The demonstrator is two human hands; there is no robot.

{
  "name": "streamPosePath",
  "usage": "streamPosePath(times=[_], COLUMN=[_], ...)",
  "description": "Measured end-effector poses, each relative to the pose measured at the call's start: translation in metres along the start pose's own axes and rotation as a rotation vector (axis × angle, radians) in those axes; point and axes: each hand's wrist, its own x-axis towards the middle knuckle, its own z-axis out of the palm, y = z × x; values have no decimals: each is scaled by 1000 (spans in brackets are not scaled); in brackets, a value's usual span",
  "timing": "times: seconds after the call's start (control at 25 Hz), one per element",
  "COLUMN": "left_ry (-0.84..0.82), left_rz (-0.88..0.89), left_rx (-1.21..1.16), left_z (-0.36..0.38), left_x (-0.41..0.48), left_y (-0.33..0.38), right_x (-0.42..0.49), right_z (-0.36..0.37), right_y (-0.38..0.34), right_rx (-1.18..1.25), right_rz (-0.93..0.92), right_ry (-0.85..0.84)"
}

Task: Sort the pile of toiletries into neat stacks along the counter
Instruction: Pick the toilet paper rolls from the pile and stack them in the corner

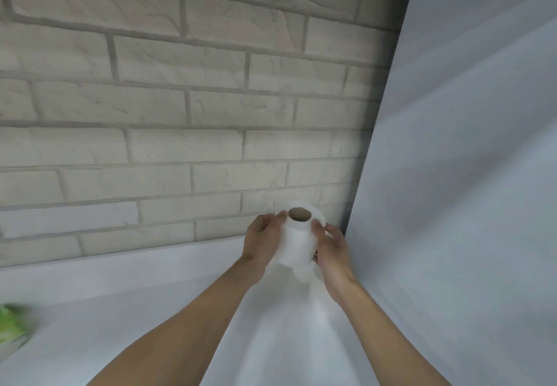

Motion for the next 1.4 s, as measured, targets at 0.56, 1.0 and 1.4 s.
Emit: streamPosePath(times=[0.56, 1.0, 1.4], left_ry=[-245, -288, -184], left_rz=[149, 143, 31], left_rx=[221, 340, 433], left_z=[44, 42, 23], left_x=[47, 61, 54], left_y=[-31, -55, -50], right_x=[80, 85, 87], right_z=[-43, -43, -40], right_y=[1, 10, 11], right_rx=[-90, -182, -230], right_rz=[-96, -51, -84], right_ry=[-30, -18, 62])
